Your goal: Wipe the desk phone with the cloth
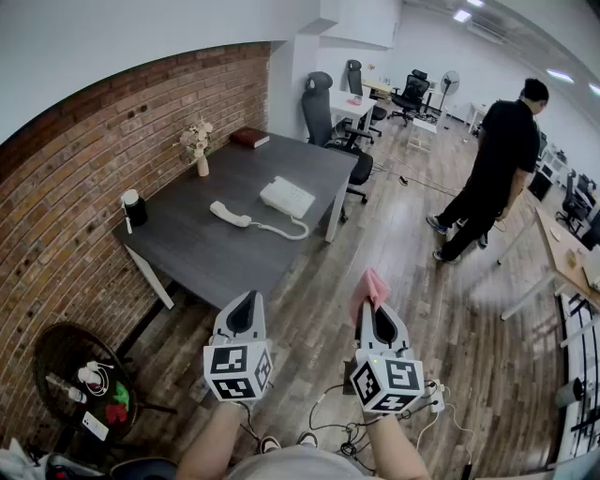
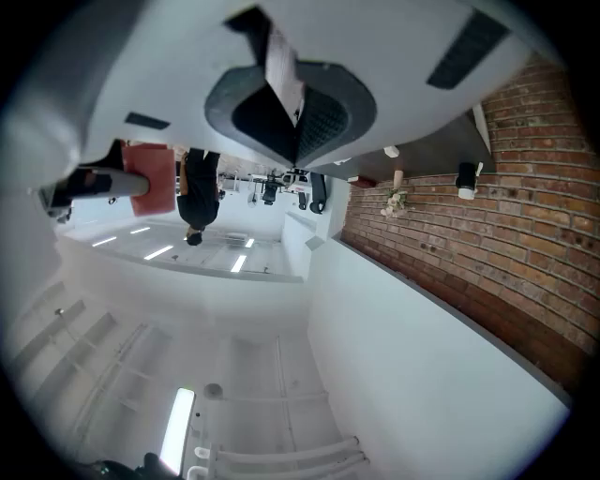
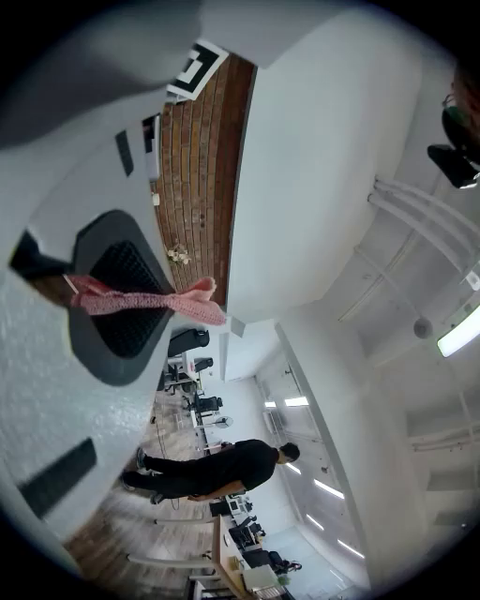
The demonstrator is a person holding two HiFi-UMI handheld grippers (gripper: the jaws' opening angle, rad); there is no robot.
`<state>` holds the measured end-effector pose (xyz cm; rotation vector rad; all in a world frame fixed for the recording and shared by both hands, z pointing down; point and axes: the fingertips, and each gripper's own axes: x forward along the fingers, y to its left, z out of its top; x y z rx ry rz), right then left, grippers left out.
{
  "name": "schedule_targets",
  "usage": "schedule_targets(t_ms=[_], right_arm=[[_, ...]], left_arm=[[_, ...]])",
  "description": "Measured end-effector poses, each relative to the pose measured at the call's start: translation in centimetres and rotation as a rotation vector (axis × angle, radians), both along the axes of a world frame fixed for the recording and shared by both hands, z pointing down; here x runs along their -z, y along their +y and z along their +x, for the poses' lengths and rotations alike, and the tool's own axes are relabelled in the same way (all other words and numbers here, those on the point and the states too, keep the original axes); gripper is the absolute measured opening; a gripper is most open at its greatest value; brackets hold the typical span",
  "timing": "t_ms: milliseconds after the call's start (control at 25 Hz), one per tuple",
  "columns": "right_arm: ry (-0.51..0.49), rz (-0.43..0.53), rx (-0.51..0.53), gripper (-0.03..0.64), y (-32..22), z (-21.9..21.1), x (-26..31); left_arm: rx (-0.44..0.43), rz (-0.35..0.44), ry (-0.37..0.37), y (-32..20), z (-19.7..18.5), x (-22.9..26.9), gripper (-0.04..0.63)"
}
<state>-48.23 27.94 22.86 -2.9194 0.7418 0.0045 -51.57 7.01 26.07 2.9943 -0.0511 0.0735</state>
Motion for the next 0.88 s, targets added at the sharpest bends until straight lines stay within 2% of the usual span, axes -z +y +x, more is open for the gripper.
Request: schedule_targets(t_ms=[240, 440, 880], right_arm=[[0.001, -0.002, 0.009, 0.018, 0.6, 0.7, 0.2], [-0.010, 0.063, 0.035, 0.020, 1.2, 1.1, 0.3], [-0.042, 0.031, 0.051, 0.020, 4.9, 4.6, -0.8]], left_arm=[[0.003, 0.003, 0.000, 0.7, 0.6, 0.1, 0.003], [0.015, 0.004, -0.001, 1.0, 0.9, 0.1, 0.003], [0.035, 0.001, 0.007, 4.1, 4.3, 0.2, 0.003]])
